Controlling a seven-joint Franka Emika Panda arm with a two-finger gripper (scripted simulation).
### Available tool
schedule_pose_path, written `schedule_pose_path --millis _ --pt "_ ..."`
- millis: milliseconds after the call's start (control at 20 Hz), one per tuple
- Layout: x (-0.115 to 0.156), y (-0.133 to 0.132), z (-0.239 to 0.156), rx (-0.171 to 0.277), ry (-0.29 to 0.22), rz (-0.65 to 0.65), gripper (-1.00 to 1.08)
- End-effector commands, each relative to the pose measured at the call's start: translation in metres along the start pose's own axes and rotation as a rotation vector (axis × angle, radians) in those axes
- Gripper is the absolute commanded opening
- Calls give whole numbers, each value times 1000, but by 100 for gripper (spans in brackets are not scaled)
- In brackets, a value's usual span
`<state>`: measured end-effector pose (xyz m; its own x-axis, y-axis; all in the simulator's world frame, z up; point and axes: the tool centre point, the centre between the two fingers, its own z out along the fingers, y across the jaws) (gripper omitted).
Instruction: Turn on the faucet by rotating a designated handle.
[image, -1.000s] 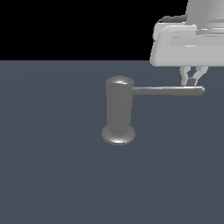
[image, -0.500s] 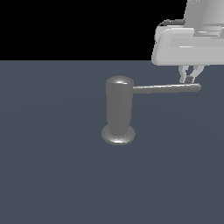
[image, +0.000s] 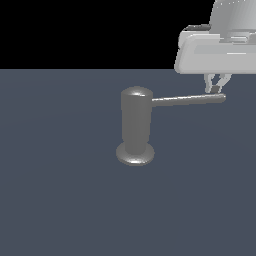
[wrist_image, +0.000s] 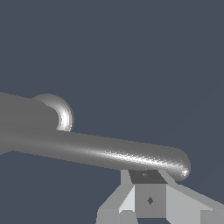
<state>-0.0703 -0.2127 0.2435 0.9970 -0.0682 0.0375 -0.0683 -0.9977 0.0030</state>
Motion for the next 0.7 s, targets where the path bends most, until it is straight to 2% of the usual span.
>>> schedule_pose_path --millis 0,650 --pt "10 -2 3 -1 -1 -3 -100" --pt "51 -4 9 0 -12 8 -100"
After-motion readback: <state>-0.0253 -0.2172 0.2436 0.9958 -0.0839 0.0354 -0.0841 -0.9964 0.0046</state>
